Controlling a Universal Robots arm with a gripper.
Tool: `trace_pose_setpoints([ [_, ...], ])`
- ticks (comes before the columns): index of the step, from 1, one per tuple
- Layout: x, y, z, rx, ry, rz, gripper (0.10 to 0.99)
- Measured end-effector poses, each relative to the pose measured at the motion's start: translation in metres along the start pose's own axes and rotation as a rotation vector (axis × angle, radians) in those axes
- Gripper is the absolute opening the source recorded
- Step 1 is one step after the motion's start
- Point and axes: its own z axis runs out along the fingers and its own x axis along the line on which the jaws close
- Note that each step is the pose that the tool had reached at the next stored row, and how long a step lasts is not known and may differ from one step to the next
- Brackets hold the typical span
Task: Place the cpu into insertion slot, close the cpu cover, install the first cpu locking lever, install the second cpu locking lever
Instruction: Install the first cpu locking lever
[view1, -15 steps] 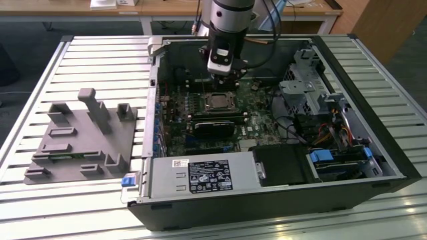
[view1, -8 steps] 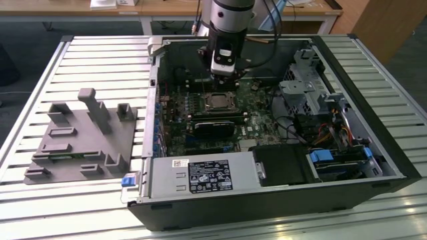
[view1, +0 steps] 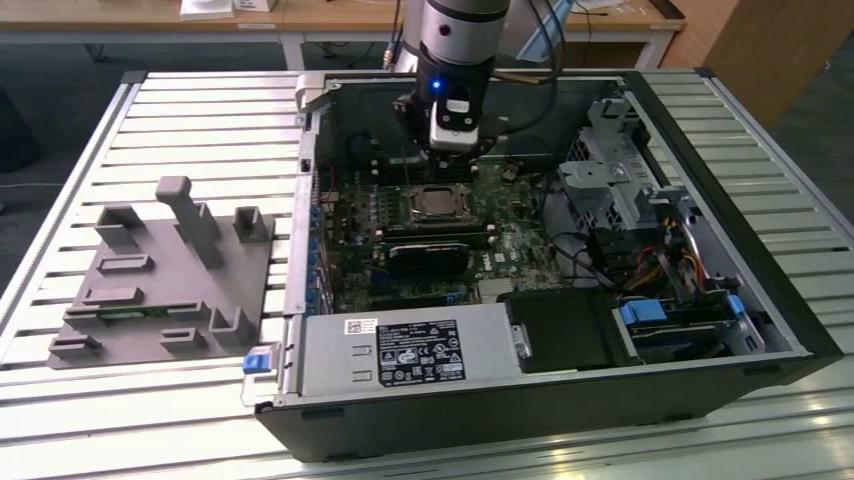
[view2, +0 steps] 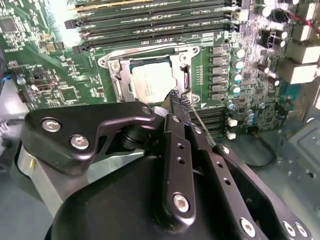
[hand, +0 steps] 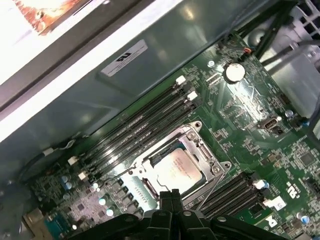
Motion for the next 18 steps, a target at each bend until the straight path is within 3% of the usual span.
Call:
trace_pose_setpoints([
  [12,0.0,0.0,0.0,0.007,-0.0057,-0.14,0.106],
  [18,0.0,0.0,0.0001,0.003,-0.019,-0.207,0.106],
])
